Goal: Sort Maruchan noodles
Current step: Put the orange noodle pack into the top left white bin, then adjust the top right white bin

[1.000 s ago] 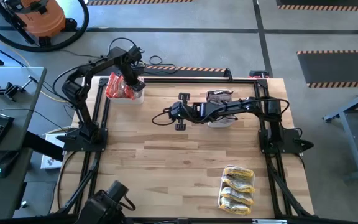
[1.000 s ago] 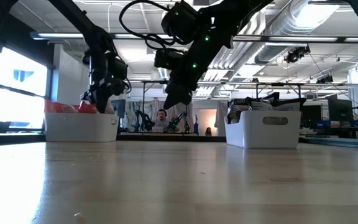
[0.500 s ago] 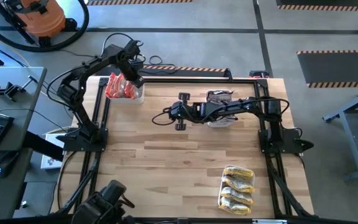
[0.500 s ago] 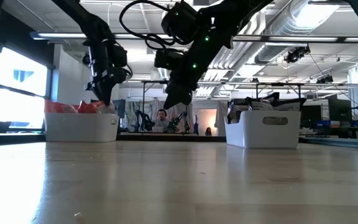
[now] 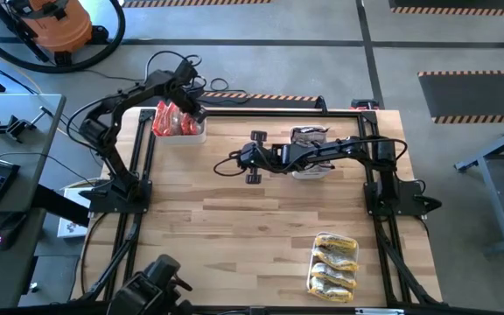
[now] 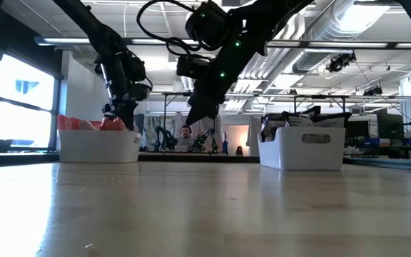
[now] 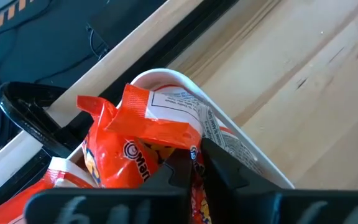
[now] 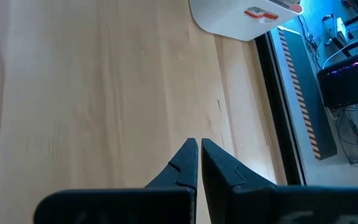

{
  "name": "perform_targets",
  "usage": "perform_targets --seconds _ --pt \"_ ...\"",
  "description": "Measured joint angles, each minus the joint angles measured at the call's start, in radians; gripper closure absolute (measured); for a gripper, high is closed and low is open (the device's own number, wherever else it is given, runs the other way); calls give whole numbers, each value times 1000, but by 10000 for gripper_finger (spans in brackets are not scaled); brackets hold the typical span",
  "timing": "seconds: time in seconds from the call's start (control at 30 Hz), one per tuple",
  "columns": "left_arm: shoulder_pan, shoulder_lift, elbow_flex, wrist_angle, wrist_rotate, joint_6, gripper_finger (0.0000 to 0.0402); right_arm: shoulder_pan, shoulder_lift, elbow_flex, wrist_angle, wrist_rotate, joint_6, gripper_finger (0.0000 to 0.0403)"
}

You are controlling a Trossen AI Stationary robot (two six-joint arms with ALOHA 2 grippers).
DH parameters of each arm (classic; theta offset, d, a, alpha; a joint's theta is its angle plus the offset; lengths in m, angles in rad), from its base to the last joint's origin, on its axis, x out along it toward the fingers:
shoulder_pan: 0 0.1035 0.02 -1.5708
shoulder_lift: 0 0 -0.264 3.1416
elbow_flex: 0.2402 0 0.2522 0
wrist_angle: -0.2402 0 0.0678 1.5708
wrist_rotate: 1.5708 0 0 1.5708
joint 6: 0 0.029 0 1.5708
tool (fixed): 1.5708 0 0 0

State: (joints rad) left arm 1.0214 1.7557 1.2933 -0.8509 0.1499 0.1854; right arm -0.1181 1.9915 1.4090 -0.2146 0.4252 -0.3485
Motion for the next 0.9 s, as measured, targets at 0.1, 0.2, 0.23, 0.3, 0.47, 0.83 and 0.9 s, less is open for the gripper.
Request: perform_targets --seconds 0.1,0.2,0.23,0.3,0.47,0.83,0.9 --pt "0 -4 -8 1 -6 10 373 0 0 0 2 -10 1 403" --pt "-1 -31 1 -17 -12 27 351 0 0 0 2 -10 11 403" --pt "-1 -45 3 -32 -10 30 344 0 0 0 2 -10 10 403" --pt "-1 -86 17 -19 -8 42 330 0 0 0 2 -10 10 403" --pt "-5 -199 -1 0 1 59 310 0 -1 0 4 -14 8 403" --pt "-153 -596 -521 740 244 -33 364 -88 -24 -221 497 -538 59 403" --pt "-199 -659 -647 945 250 -84 379 -95 -25 -288 639 -613 90 403"
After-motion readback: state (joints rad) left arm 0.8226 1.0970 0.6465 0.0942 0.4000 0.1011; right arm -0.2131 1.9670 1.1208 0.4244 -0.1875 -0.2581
